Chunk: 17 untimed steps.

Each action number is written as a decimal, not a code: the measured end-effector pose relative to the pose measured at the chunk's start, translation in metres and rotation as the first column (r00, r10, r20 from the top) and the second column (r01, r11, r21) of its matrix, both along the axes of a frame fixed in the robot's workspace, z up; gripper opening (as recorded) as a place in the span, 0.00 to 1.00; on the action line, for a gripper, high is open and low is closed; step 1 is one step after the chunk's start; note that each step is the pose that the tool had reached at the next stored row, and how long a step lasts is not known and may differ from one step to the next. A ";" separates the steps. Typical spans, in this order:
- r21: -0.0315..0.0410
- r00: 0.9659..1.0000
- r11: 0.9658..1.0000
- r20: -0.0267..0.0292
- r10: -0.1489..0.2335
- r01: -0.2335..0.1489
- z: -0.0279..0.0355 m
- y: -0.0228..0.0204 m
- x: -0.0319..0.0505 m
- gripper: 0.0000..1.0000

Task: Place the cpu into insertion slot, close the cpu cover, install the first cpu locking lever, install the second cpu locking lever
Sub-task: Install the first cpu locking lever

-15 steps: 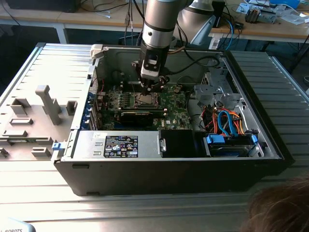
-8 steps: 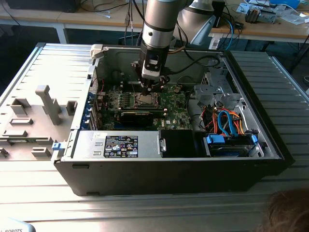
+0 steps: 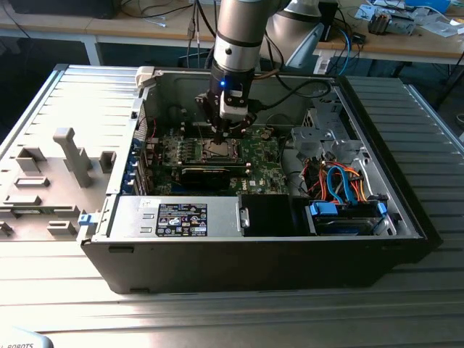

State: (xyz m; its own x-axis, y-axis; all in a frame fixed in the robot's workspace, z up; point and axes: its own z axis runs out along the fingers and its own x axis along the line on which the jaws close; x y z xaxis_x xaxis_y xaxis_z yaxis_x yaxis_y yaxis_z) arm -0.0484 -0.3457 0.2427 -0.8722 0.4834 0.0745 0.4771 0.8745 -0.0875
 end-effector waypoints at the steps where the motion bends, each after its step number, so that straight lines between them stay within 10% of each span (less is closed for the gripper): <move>1: 0.000 1.000 1.000 0.000 0.003 -0.003 0.0000 0.0000 0.0000 0.11; 6: 0.006 1.000 1.000 0.000 0.018 -0.018 0.0000 0.0001 0.0000 0.11; 11: 0.038 0.999 0.998 0.001 0.043 -0.043 0.0000 0.0001 0.0000 0.11; 17: 0.039 0.995 0.994 0.001 0.101 -0.101 0.0000 0.0000 0.0000 0.11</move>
State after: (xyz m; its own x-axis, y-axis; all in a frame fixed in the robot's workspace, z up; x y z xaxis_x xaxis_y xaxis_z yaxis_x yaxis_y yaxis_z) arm -0.0484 -0.3457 0.2427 -0.9165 0.3892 0.0923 0.3858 0.9211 -0.0531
